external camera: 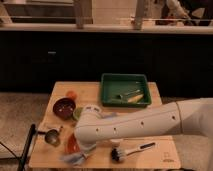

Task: Wipe red bowl with towel

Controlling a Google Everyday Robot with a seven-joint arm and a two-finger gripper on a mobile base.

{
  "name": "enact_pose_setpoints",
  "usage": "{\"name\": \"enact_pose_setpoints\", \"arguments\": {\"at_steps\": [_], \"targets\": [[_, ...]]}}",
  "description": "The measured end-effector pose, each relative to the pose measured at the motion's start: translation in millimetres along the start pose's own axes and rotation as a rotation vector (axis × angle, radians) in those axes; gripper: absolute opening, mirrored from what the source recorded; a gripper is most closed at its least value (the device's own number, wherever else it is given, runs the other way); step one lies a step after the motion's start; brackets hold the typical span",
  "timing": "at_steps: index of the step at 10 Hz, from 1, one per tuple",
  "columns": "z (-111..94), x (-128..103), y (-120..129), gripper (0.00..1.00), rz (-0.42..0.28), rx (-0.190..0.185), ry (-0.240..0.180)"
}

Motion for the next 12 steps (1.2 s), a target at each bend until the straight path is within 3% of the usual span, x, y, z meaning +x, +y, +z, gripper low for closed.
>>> {"name": "enact_pose_setpoints", "arguments": {"at_steps": [4,8,12], "targets": [[6,17,0,0.09,0.027,-0.001,-0.001],[6,43,-1,0.09,0.067,-0.003,0.027],[1,62,-37,0.09,0.068,0.012,0.060]]}}
